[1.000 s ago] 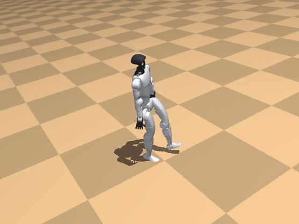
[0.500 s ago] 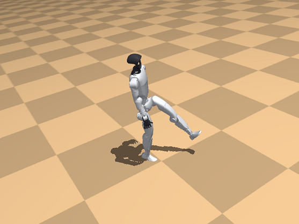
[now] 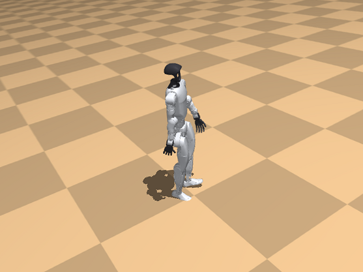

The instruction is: In place motions

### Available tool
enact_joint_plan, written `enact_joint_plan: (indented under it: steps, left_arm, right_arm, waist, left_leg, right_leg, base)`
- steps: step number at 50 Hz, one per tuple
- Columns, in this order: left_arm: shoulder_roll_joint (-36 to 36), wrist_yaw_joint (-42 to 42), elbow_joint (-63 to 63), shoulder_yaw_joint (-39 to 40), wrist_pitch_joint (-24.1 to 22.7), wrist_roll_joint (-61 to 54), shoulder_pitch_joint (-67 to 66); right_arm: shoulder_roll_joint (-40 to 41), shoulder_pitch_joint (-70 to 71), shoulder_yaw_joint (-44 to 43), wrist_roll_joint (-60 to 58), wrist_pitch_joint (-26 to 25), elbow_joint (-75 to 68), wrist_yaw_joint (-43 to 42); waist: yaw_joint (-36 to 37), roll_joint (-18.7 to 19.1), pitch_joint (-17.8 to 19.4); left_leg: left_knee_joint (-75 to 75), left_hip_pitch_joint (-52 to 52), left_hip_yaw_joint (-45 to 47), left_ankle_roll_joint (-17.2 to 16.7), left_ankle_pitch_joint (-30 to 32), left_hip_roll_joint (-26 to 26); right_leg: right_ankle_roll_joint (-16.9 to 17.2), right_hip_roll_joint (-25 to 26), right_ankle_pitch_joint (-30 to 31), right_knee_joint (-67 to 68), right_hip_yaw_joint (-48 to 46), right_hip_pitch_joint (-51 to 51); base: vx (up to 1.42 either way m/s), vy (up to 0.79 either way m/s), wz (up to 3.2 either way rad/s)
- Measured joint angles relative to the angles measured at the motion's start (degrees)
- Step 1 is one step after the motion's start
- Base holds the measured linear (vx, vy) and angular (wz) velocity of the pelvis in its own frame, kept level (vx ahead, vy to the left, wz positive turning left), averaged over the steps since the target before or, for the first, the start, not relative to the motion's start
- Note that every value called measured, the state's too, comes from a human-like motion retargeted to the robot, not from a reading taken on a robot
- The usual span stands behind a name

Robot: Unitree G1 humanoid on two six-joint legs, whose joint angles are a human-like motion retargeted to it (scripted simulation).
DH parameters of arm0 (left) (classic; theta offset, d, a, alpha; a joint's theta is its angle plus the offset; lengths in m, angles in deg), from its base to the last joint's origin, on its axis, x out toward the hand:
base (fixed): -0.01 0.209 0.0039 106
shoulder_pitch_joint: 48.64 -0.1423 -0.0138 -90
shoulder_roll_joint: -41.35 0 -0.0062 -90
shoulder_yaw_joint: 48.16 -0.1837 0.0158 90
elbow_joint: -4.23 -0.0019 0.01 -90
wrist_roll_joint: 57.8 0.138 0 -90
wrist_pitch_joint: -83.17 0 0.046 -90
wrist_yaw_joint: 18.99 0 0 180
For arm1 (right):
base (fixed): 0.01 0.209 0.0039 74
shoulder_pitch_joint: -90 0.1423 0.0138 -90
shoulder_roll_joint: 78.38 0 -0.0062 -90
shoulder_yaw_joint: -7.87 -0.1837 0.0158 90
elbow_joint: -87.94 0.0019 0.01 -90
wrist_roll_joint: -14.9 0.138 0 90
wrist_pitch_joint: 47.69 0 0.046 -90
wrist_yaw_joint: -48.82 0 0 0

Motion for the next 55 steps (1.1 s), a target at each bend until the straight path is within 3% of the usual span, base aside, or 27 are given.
enact_joint_plan:
  steps: [4, 10, 17, 21, 25, 28, 32, 37, 40, 45, 50, 55]
  left_arm:
    - [0.4, -0.4, -4.0, 0.4, -0.2, 0.2, -4.0]
    - [1.2, 1.2, -17.8, 6.6, 2.8, 1.0, -9.2]
    - [1.4, 1.9, -22.3, 10.0, 4.1, 1.0, -13.4]
    - [-1.1, 2.5, -22.8, 9.2, 4.7, 2.7, -12.3]
    - [-3.9, 1.5, -22.5, 7.4, 5.2, 1.9, -8.9]
    - [-4.9, 1.1, -21.2, 6.2, 5.3, 1.4, -5.7]
    - [-5.6, 2.3, -17.3, 2.8, 5.2, 0.0, -2.2]
    - [-5.6, 1.6, -12.3, 1.5, 5.5, 1.4, 3.5]
    - [-4.0, 1.0, -9.7, 0.9, 4.6, 1.0, 4.8]
    - [-0.9, 2.7, -6.2, -2.3, 2.1, 0.8, 5.5]
    - [0.2, 1.8, -5.2, -2.0, 1.1, 2.5, 1.7]
    - [0.3, 2.3, -12.7, 0.8, 1.6, 4.3, -0.4]
  right_arm:
    - [1.2, 2.4, 3.7, -5.6, -0.3, 2.3, 0.5]
    - [2.3, 4.8, 10.6, -9.6, 2.5, 11.8, 3.0]
    - [1.2, 4.9, 10.1, -6.8, 4.3, 18.2, 4.1]
    - [-1.1, 4.3, 8.0, -9.5, 6.2, 13.9, 2.1]
    - [-2.7, 4.1, 5.9, -13.3, 3.4, 7.3, 0.5]
    - [-3.4, 2.9, 3.3, -12.9, 4.6, 4.5, -0.4]
    - [-4.5, 0.6, 2.3, -8.3, 5.4, 2.0, -1.8]
    - [-5.1, -1.0, 0.0, -1.6, 6.2, -0.9, -0.2]
    - [-5.0, -3.3, -2.0, 0.5, 7.2, -2.8, -0.1]
    - [-3.6, -6.5, -5.7, 4.8, 8.1, -3.9, 0.8]
    - [-2.1, -7.0, -4.7, 5.3, 8.8, -1.0, 1.0]
    - [-2.1, -2.1, -2.4, 4.1, 7.8, 4.2, 2.5]
  waist:
    - [3.4, -1.0, -0.3]
    - [1.4, -0.6, -2.3]
    - [5.9, -0.6, -2.0]
    - [7.1, 0.2, -2.1]
    - [4.6, 1.8, 0.7]
    - [0.7, 1.5, 4.0]
    - [-8.2, 2.9, 9.2]
    - [-18.5, 7.1, 15.8]
    - [-22.6, 9.8, 17.1]
    - [-21.6, 9.9, 15.6]
    - [-21.0, 7.2, 11.9]
    - [-14.3, 3.9, 7.9]
  left_leg:
    - [-0.7, 1.3, 1.3, 1.0, -0.5, -0.7]
    - [-2.9, 2.3, 2.3, 2.4, -0.6, -1.9]
    - [-2.8, 3.8, 0.5, 4.5, -1.2, -3.7]
    - [-1.2, 4.3, -2.1, 4.3, -1.6, -2.8]
    - [-0.6, 6.3, -4.9, 4.3, -1.1, -0.2]
    - [0.1, 7.4, -6.3, 5.6, -0.9, -0.3]
    - [1.5, 8.2, -9.3, 6.9, -1.0, 1.1]
    - [1.1, 8.4, -6.5, 6.6, 0.0, 7.2]
    - [2.9, 7.1, -7.3, 6.5, -0.2, 10.6]
    - [4.4, 8.0, -8.8, 6.9, -1.0, 9.9]
    - [2.6, 10.7, -8.1, 7.1, -1.3, 6.8]
    - [3.0, 10.7, -4.4, 8.1, -2.8, 2.4]
  right_leg:
    - [1.2, -0.9, 0.6, 0.5, 2.1, -0.6]
    - [2.8, -1.7, 1.2, 0.2, 3.0, -1.4]
    - [4.4, -3.3, -0.1, 3.0, 2.0, -0.7]
    - [3.8, -3.5, -0.7, 14.1, -2.2, -3.0]
    - [1.2, -3.2, -2.9, 27.1, -5.0, -11.5]
    - [1.6, -5.6, -3.1, 21.6, -4.5, -20.0]
    - [4.9, -9.7, -3.3, 11.0, -2.9, -33.4]
    - [3.5, -15.7, -4.0, 8.2, -2.2, -49.7]
    - [2.9, -16.8, -3.8, 9.6, 5.5, -54.7]
    - [3.1, -17.1, -2.8, 10.0, 7.7, -51.5]
    - [4.3, -15.5, -0.8, 9.6, 1.7, -38.1]
    - [4.3, -10.6, 2.3, 17.0, 2.8, -26.4]
  base:
    - [0.24, 0.11, -0.63]
    - [0.24, 0.14, -0.25]
    - [0.28, 0.20, -0.05]
    - [0.32, 0.23, 0.72]
    - [0.12, 0.02, 1.03]
    - [0.03, -0.05, 0.82]
    - [-0.09, -0.03, 0.90]
    - [-0.25, 0.14, 0.84]
    - [0.07, 0.09, 0.74]
    - [0.18, 0.06, 0.17]
    - [0.19, 0.00, -0.32]
    - [0.11, -0.05, -0.96]
